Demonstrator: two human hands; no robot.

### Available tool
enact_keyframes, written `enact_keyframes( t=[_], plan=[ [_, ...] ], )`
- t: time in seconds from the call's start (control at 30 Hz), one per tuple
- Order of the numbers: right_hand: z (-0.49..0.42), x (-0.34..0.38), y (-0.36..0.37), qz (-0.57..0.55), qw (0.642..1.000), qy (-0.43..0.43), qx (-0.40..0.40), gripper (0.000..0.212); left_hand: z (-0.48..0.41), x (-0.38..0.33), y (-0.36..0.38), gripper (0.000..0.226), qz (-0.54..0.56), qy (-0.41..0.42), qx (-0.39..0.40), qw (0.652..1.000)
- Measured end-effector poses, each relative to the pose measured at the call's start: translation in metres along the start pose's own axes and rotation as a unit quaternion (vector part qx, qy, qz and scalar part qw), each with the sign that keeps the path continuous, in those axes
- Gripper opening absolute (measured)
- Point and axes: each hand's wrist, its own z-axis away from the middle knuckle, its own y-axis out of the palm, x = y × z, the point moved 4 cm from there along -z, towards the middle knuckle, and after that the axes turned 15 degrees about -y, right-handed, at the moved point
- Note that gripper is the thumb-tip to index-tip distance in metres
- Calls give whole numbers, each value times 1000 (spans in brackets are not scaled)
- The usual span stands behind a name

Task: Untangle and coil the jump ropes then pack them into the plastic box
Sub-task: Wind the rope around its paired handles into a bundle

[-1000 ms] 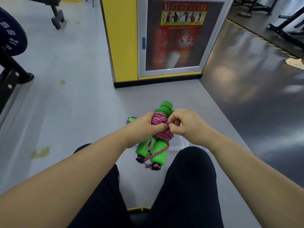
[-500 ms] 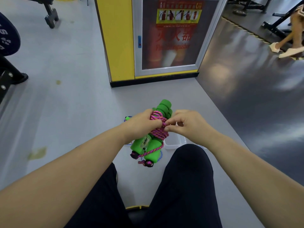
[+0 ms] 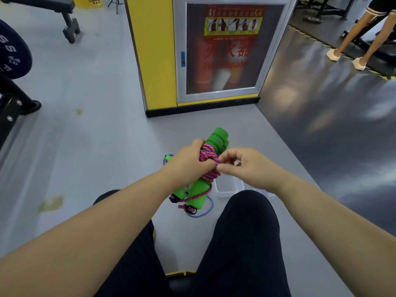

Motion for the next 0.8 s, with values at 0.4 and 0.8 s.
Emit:
enact_keyframes(
  t=[0.4, 0.8],
  plan=[
    [0, 8, 13, 383, 893, -180, -154, 25, -2, -12, 5, 34, 53, -22, -66, 996],
    [3, 1, 9, 260, 952, -81, -136, 14, -5, -11, 9, 38, 39, -11, -70, 997]
  ],
)
